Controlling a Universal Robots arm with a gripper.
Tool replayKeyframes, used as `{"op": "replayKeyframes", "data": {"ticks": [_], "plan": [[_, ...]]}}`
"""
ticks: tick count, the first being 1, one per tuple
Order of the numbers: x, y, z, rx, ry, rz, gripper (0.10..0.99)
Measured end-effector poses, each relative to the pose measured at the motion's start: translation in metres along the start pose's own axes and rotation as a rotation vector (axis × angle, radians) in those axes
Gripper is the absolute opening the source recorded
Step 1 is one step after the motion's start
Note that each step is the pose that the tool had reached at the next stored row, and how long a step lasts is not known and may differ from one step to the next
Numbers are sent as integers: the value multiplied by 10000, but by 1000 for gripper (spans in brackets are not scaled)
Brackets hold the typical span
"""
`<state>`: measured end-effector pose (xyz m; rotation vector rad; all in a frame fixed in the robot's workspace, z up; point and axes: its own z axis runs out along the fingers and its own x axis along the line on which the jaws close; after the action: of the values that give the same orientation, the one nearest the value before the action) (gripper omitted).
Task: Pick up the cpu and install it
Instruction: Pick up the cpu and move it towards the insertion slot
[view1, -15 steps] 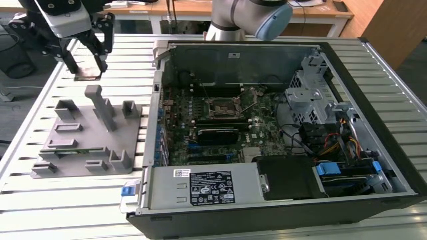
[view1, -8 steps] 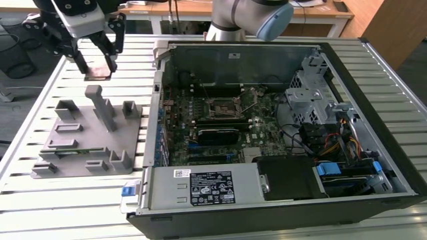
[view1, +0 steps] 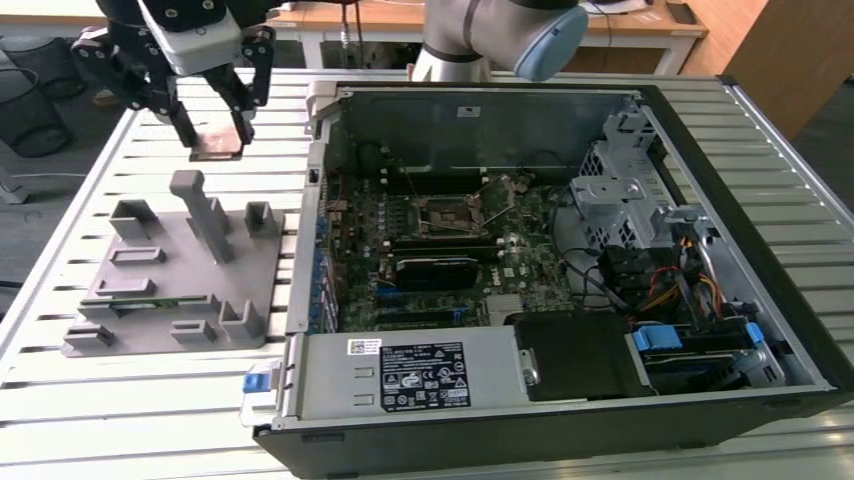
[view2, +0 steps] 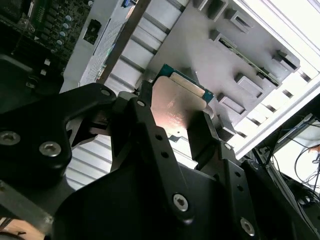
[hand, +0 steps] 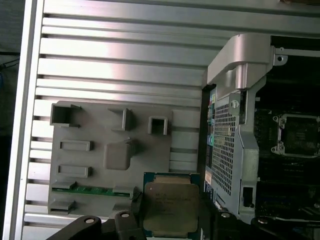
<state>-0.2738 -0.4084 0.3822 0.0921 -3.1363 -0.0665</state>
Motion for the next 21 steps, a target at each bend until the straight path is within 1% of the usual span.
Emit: {"op": "replayKeyframes", "data": {"ticks": [21], "plan": [[-497, -17, 1, 0, 0, 0, 529]]}}
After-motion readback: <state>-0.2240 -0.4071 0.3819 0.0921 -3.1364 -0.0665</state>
